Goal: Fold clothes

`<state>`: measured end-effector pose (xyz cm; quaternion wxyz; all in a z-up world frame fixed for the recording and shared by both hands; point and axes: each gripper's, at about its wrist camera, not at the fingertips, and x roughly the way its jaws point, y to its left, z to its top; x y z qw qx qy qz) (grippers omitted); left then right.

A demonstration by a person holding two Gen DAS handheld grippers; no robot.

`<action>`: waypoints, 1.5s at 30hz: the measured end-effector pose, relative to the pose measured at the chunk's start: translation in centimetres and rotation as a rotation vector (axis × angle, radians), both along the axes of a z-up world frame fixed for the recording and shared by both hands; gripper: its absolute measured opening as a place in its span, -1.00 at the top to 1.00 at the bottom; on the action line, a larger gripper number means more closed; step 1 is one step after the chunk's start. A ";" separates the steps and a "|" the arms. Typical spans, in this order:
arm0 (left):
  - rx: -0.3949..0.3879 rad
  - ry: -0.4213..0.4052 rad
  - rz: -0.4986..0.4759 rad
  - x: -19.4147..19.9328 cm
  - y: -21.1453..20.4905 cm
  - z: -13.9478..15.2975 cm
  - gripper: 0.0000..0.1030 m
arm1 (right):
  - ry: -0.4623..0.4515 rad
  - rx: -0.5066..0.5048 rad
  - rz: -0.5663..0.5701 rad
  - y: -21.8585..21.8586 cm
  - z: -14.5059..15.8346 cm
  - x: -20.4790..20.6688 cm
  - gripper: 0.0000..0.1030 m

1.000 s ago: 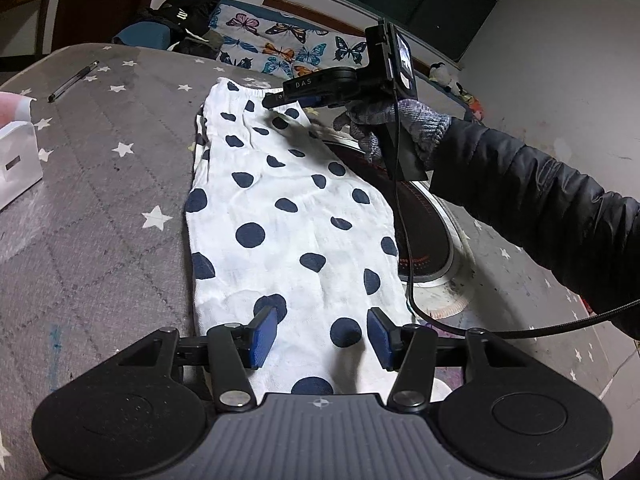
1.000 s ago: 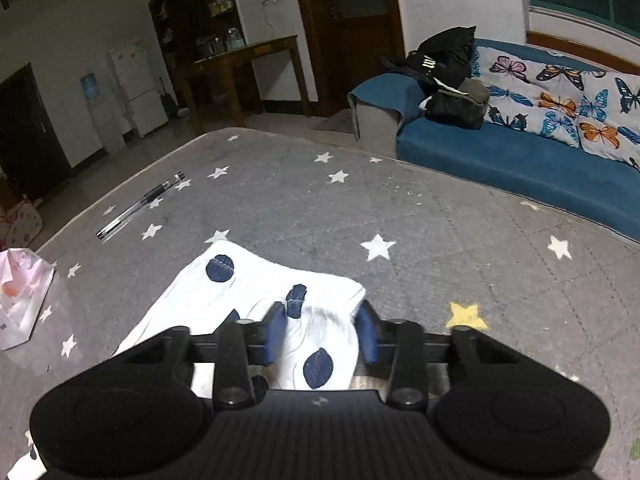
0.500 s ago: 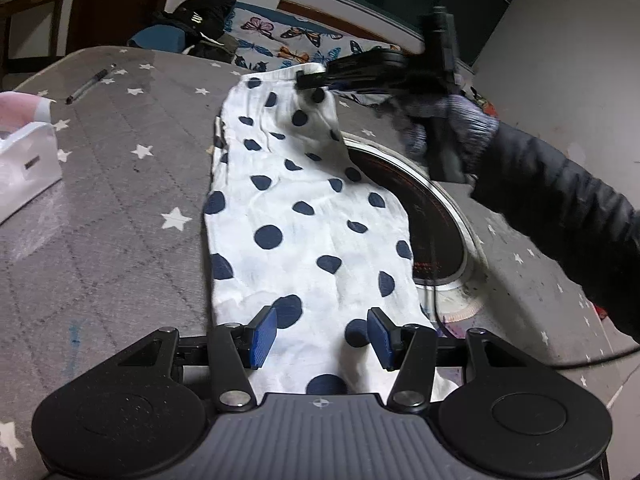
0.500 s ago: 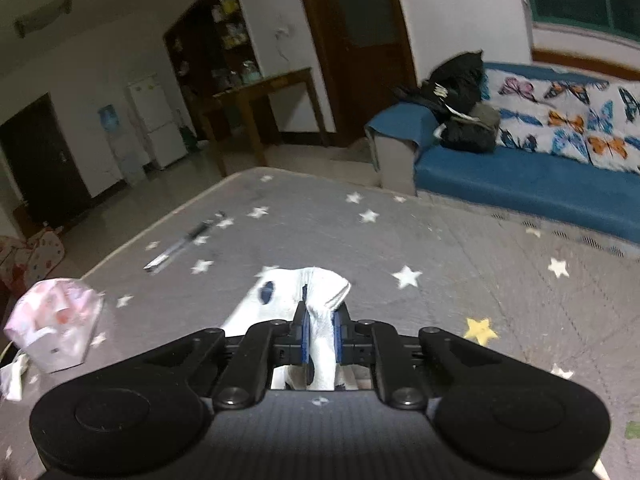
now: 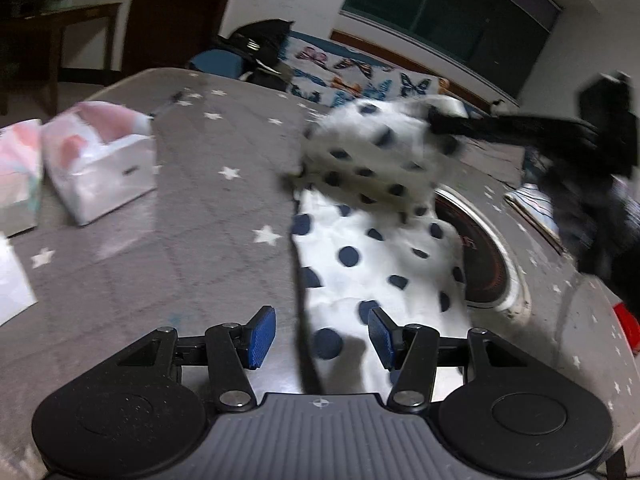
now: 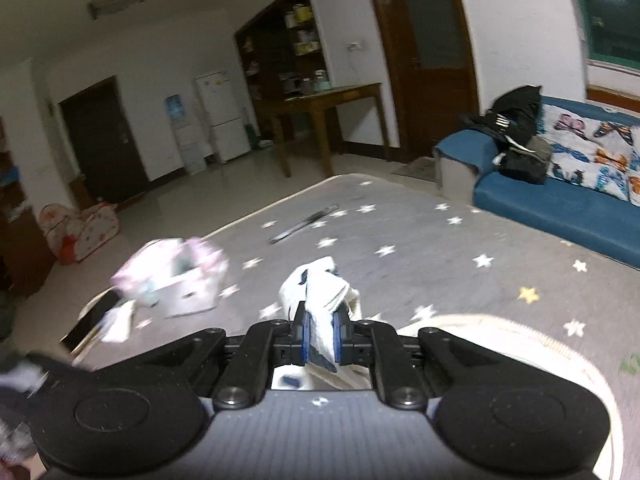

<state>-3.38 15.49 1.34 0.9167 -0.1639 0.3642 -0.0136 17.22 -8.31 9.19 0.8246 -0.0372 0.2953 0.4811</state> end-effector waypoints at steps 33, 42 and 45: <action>-0.012 -0.141 -0.123 -1.9 -2.4 3.3 -0.07 | -0.326 -0.365 0.523 -2.9 -4.6 -25.5 0.65; -0.059 -0.101 -0.205 -0.6 -3.5 1.9 -0.03 | -0.244 -0.348 0.503 -3.9 -3.4 -25.8 0.44; -0.052 -0.112 -0.198 -2.2 -3.3 2.0 -0.03 | -0.220 -0.334 0.452 -4.3 -2.9 -25.2 0.38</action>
